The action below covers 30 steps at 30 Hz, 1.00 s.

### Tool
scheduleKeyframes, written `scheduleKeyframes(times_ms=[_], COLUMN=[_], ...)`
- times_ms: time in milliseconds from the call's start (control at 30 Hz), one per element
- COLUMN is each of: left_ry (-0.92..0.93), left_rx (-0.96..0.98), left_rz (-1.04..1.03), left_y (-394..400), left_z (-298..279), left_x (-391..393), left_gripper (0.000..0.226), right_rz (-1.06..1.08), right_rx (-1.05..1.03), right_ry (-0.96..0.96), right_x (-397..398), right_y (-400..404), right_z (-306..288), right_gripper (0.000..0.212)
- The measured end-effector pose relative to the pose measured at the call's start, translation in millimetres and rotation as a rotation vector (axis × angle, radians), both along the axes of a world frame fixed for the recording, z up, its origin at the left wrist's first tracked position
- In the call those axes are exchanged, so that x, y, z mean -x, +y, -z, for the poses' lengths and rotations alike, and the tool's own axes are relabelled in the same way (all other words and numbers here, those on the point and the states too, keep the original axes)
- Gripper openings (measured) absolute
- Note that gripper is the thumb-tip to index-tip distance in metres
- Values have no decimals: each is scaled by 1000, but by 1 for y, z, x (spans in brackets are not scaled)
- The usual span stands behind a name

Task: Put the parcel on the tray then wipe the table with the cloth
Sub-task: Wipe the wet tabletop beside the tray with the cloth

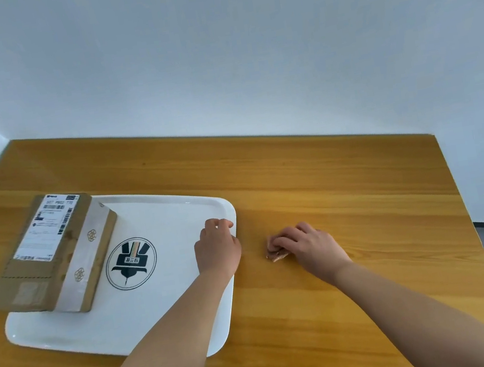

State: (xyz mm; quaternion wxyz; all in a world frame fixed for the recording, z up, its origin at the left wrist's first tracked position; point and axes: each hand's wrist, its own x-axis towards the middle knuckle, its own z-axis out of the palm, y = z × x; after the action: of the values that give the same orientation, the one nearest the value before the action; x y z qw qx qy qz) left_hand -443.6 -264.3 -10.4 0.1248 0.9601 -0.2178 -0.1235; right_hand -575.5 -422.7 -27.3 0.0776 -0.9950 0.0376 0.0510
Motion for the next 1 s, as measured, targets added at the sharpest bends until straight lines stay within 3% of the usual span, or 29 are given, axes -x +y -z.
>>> scheduleKeyframes(times_ms=[133,300,633,1000], left_ry=[15,36,27,8], left_rx=[-4,7,14,-33], left_rz=[-7,-21,-4,75], left_y=[4,11,8,-1], left_z=[2,4,2,-1], left_x=[-3,-6,-3,11], left_gripper=[35,35,34,34], right_rz=[285,338,117,-268], right_rx=[-24,-58,-52,25], right_ry=[47,71,54,3], right_x=[-27,-64,-63,21], right_y=[4,22,37,48], right_z=[-5,-4,1,14], right_gripper=[50,52,53,66])
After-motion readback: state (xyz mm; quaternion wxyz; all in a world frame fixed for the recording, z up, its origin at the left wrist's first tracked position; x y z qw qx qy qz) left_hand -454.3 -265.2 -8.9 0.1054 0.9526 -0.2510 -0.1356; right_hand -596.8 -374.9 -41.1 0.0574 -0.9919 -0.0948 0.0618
